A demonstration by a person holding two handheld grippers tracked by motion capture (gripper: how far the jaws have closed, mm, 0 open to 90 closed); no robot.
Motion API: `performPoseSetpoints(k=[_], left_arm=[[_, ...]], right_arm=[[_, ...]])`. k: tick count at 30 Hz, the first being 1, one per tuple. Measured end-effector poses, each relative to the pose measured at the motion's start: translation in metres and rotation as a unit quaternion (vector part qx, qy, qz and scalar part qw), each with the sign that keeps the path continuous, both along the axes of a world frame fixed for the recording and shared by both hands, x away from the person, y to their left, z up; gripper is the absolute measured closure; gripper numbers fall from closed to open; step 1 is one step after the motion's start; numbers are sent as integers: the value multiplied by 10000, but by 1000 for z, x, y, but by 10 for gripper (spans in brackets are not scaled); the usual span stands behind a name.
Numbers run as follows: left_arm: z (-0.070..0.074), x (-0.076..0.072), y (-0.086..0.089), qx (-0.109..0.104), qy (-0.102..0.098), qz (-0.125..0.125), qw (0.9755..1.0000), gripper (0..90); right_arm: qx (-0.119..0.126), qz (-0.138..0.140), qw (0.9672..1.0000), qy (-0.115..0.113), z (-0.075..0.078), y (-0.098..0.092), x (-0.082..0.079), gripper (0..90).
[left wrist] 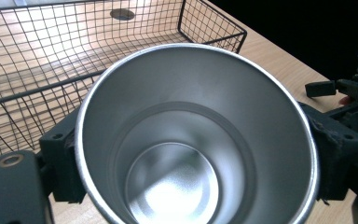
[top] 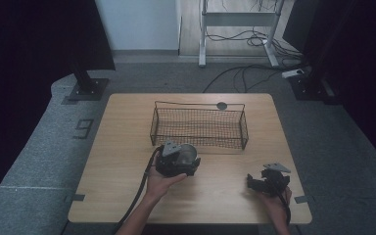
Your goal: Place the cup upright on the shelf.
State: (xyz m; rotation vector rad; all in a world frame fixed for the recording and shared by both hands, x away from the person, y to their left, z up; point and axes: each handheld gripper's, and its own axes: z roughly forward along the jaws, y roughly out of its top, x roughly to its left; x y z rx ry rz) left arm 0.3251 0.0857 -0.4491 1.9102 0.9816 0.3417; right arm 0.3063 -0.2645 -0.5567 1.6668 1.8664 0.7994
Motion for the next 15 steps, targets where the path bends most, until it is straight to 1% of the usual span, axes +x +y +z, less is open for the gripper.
performPoseSetpoints(k=[3, 7, 12, 15], left_arm=[[2, 2, 0, 26, -26, 9, 10000, 136], [4, 6, 2, -45, 12, 23, 10000, 137], [5, 10, 3, 13, -3, 59, 10000, 137], [7, 11, 2, 10, -13, 65, 10000, 137]], right_arm=[[0, -1, 10000, 0, 0, 0, 0, 4], [-1, 0, 10000, 0, 0, 0, 0, 4], [0, -1, 10000, 1, 0, 0, 0, 4], [0, -1, 10000, 0, 0, 0, 0, 4]])
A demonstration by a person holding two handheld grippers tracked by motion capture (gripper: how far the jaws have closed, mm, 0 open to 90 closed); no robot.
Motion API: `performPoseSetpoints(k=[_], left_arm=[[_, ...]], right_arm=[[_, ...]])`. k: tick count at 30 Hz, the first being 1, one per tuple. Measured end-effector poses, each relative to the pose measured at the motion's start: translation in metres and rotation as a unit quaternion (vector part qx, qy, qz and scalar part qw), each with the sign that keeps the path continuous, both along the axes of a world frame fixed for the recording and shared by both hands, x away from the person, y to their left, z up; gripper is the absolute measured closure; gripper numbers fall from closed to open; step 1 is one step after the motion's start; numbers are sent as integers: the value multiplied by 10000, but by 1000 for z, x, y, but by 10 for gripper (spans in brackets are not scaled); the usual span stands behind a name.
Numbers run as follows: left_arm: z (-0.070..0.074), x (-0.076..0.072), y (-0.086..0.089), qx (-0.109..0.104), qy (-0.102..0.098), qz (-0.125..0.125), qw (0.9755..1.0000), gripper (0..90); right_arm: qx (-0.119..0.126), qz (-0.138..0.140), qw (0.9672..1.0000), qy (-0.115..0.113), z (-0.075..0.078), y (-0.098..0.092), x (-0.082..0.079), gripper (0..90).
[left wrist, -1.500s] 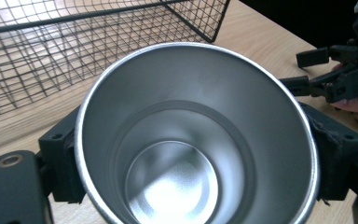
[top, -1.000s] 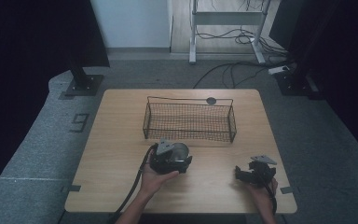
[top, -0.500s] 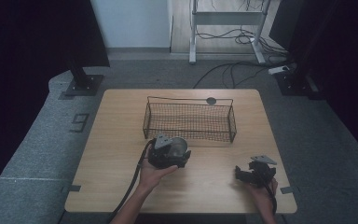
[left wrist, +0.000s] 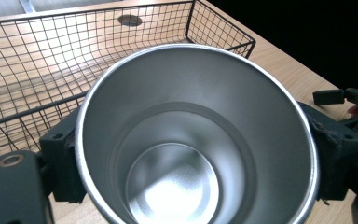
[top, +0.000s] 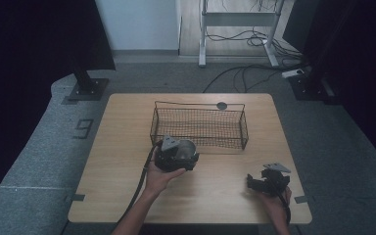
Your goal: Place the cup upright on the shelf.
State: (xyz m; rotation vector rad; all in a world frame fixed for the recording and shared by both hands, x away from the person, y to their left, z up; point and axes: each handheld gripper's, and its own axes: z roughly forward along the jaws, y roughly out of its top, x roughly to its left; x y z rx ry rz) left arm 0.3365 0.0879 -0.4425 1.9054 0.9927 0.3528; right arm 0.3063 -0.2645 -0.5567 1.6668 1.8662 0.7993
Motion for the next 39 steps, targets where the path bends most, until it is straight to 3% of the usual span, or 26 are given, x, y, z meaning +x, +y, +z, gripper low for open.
performPoseSetpoints(k=[17, 39], left_arm=[[14, 18, -3, -18, -29, 55, 10000, 138], [15, 38, -3, -8, 17, 158, 9999, 138]], right_arm=[[6, -4, 10000, 4, 0, 0, 0, 4], [3, 3, 10000, 5, 0, 0, 0, 4]])
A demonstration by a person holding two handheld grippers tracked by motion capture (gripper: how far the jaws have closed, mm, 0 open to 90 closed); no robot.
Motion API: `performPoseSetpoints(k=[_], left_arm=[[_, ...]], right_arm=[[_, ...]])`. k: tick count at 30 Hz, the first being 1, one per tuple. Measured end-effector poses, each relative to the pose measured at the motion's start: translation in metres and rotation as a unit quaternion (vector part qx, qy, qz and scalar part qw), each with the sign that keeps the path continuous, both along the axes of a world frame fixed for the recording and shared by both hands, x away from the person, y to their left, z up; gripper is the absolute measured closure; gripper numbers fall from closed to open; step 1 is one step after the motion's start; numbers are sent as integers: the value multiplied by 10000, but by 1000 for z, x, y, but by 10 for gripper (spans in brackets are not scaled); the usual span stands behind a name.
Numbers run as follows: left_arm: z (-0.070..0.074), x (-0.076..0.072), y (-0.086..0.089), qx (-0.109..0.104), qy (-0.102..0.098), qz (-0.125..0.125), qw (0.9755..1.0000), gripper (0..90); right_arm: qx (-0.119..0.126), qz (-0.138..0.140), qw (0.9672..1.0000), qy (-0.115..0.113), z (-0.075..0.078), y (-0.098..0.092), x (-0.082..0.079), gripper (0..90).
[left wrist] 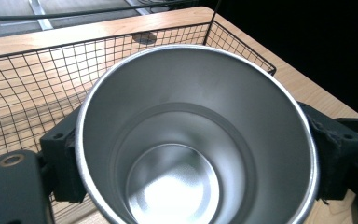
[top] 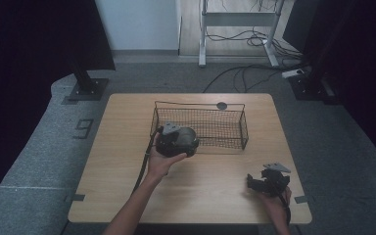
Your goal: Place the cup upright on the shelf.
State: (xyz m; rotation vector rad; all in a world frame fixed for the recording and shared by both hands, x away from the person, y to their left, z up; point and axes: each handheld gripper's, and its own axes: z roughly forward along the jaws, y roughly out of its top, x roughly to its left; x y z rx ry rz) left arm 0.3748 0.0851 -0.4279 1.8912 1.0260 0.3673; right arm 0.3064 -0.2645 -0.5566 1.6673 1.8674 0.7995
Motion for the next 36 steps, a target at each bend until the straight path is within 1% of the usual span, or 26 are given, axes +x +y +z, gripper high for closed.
performPoseSetpoints(k=[10, 16, 19, 22, 29, 34, 36], left_arm=[[-1, 7, 1, -30, 26, 47, 10000, 139], [4, 11, -1, -33, 8, 35, 10000, 139], [7, 13, -1, -58, 15, 35, 10000, 139], [8, 15, -1, -131, -10, 47, 9999, 140], [9, 23, -2, -20, -24, 111, 9999, 140], [10, 29, -2, -72, 19, 105, 9999, 140], [10, 31, -2, -73, 3, 121, 9999, 140]], right_arm=[[-2, 1, 10000, 0, 0, 0, 0, 4], [-1, 1, 10000, 0, 0, 0, 0, 4], [0, -1, 10000, 1, 0, 0, 0, 4], [0, -4, 10000, -7, 0, 0, 0, 4], [-7, 0, 10000, -6, 0, 0, 0, 4], [-6, -1, 10000, -5, 0, 0, 0, 4], [-6, -1, 10000, -5, 0, 0, 0, 4]])
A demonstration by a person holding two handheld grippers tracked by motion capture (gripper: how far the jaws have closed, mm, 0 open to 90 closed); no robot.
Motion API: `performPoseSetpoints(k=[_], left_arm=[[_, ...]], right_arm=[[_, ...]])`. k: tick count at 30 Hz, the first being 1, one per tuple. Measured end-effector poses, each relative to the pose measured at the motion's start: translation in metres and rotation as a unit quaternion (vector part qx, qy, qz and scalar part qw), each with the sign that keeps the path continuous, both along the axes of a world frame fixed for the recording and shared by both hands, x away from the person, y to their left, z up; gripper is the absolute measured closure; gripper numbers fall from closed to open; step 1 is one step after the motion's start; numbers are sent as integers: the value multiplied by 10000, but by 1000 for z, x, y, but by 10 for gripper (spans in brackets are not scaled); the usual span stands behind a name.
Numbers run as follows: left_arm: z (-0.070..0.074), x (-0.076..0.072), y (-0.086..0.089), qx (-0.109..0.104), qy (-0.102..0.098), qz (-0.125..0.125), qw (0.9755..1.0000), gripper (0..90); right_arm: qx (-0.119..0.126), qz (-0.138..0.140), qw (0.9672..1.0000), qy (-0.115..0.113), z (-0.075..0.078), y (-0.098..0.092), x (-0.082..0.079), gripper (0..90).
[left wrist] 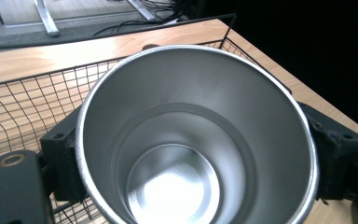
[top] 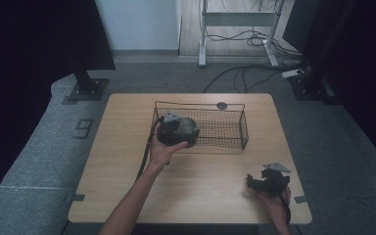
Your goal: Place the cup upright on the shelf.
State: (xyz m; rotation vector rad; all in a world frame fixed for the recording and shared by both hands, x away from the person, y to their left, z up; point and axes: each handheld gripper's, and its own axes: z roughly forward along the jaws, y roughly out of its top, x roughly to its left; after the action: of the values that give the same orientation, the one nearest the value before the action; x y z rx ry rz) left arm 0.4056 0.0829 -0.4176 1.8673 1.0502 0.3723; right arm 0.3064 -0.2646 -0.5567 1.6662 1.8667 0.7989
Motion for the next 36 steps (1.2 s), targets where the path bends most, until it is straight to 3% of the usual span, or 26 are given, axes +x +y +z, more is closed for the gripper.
performPoseSetpoints(k=[19, 36], left_arm=[[5, 15, -5, 81, -50, -1, 10000, 140], [5, 41, -8, 112, 2, 55, 9999, 141]], right_arm=[[-4, 3, 10000, 0, 0, 0, 0, 4], [-1, -4, 10000, -14, 0, 0, 1, 9]])
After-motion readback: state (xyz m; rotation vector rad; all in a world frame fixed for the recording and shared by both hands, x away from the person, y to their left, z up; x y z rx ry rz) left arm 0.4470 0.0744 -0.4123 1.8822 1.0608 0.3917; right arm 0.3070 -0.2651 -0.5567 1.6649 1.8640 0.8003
